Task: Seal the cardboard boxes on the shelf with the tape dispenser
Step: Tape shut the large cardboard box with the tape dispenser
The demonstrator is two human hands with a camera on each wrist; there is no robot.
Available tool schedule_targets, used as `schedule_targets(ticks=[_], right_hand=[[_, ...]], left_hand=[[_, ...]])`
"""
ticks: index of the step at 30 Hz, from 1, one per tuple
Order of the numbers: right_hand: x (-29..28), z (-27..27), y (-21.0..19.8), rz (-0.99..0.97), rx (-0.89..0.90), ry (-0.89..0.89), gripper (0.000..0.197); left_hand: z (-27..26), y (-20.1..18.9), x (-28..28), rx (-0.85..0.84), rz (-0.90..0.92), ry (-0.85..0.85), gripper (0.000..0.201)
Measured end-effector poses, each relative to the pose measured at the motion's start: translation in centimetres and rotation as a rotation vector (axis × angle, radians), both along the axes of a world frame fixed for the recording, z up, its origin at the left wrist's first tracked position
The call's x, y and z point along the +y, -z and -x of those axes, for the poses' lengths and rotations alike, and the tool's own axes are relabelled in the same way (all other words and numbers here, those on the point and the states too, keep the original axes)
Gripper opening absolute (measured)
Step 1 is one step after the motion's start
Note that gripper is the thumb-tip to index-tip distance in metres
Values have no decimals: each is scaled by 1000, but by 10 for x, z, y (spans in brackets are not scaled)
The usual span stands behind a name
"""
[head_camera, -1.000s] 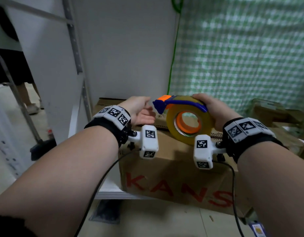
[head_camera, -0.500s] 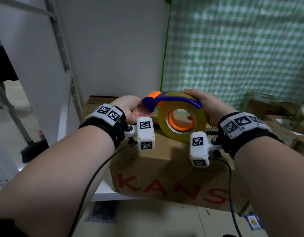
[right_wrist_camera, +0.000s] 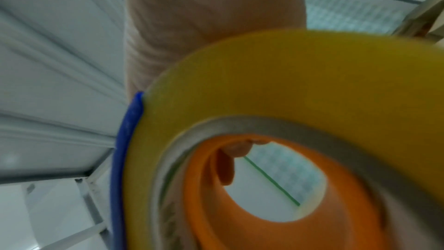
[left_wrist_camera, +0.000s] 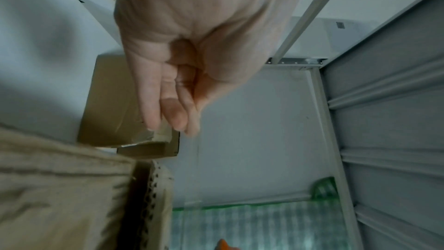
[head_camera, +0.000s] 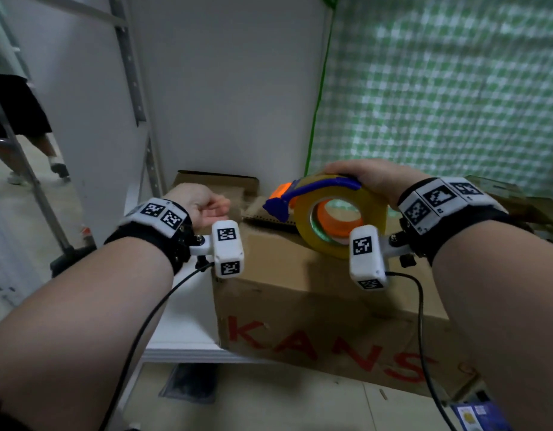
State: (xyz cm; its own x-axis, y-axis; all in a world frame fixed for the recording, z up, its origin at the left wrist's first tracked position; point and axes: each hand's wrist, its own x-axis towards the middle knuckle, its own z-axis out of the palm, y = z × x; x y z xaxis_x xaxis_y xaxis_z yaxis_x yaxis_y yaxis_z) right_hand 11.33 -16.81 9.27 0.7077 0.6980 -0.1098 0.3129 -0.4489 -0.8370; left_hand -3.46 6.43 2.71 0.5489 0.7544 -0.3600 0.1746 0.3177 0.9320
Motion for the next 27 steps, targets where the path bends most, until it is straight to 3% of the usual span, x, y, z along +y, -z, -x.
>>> schedule_targets(ticks=[5, 14, 21, 25, 27], right_hand=[[27, 18, -13, 159, -227, 19, 40], [68, 38, -22, 314, -362, 29, 42], [92, 51, -29, 509, -422, -16, 34], [109, 56, -24, 583, -607, 46, 18], [119, 50, -15, 630, -679, 61, 28]], left_hand=[[11, 9, 8, -28, 58, 52, 10], [26, 31, 35, 26, 37, 96, 2], [22, 41, 40, 111, -159, 203, 12], [19, 42, 42, 141, -197, 220, 15], [19, 44, 43, 157, -216, 218, 15]])
